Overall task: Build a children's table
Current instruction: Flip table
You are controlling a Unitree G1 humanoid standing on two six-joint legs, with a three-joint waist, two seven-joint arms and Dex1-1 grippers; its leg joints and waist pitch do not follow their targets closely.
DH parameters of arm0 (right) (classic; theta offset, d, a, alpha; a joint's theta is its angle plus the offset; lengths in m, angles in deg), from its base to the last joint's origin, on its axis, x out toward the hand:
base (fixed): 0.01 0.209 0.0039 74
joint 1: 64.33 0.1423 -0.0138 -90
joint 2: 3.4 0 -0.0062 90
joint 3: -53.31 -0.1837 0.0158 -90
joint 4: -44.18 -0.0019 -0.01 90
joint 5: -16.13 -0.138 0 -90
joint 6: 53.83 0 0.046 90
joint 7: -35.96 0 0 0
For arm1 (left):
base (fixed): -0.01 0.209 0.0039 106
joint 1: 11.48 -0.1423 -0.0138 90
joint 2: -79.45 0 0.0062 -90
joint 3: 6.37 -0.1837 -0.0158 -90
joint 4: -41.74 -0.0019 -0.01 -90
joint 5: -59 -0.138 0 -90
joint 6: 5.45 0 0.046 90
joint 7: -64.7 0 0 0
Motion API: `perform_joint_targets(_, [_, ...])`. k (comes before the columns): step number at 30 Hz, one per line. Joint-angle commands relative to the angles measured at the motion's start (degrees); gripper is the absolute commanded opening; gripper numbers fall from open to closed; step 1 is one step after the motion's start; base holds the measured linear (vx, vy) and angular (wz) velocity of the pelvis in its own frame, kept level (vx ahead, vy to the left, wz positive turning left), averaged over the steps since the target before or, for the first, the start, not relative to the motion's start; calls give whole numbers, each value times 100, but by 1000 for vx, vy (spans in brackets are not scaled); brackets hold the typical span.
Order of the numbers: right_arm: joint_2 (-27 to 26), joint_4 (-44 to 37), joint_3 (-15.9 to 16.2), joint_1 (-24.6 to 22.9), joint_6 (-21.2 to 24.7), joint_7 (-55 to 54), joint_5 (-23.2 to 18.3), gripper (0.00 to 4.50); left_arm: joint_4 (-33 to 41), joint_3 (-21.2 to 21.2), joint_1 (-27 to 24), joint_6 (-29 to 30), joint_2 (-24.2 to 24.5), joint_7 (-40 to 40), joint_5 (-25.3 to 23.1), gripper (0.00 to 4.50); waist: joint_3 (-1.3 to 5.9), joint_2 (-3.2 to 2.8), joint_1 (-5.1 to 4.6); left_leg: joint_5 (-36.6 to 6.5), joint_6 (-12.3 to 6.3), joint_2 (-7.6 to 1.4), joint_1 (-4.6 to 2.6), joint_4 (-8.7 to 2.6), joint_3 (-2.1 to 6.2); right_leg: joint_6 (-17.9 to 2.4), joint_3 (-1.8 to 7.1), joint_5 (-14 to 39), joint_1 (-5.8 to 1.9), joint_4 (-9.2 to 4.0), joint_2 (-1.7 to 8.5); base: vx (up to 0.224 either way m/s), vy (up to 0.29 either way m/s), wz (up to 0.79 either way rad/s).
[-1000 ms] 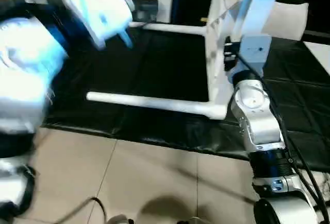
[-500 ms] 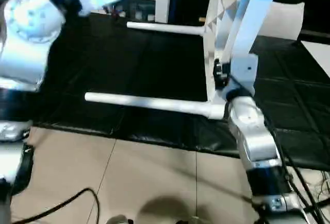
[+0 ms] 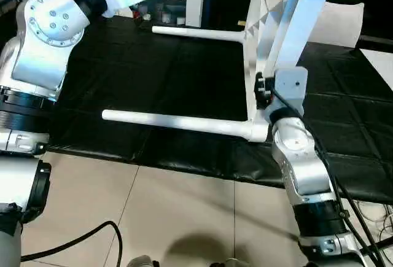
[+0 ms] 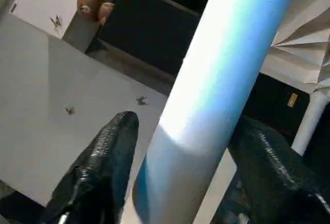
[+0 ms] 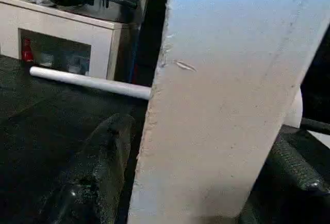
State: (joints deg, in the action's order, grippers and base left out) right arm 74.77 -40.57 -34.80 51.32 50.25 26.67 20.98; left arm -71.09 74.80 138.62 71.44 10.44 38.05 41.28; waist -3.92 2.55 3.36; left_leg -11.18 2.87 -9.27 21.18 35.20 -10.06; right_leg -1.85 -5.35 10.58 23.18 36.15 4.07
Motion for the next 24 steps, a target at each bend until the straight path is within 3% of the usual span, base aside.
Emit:
perform_joint_targets(1, [17,57,-9,156,-47,82,44,316,-123,-49,160,-61,-15,-31,-44,270,412,-108,13,-1144,424,-391,-91,-477,178,-884,440,845,-301,-383,533,0,0,0])
perform_joint_targets(12, [56,13,30,177,-138,265,6,316,-235,67,237,105,-75,-224,177,217,404,-124,15,-1195,436,-406,-101,-484,183,-893,439,885,-289,-391,539,0,0,0])
perform_joint_targets(20, [82,54,-46,204,-123,378,-34,393,-136,125,214,265,-125,-383,263,211,398,-134,22,-1197,385,-402,-99,-477,177,-913,442,1003,-292,-403,544,0,0,0])
perform_joint_targets(21, [92,76,-42,220,-144,448,-64,393,-149,143,213,290,-133,-388,274,211,399,-137,22,-1203,386,-404,-100,-478,179,-911,441,1009,-293,-403,544,0,0,0])
perform_joint_targets(22, [100,88,-39,229,-162,499,-85,353,-155,159,210,309,-141,-398,281,211,397,-131,22,-1217,378,-401,-97,-476,178,-904,442,1029,-295,-407,544,0,0,0])
perform_joint_targets(24, [103,109,-37,253,-173,554,-104,350,-186,272,217,475,-191,-388,391,211,401,-139,23,-1183,371,-403,-96,-476,179,-914,441,1012,-298,-403,549,0,0,0])
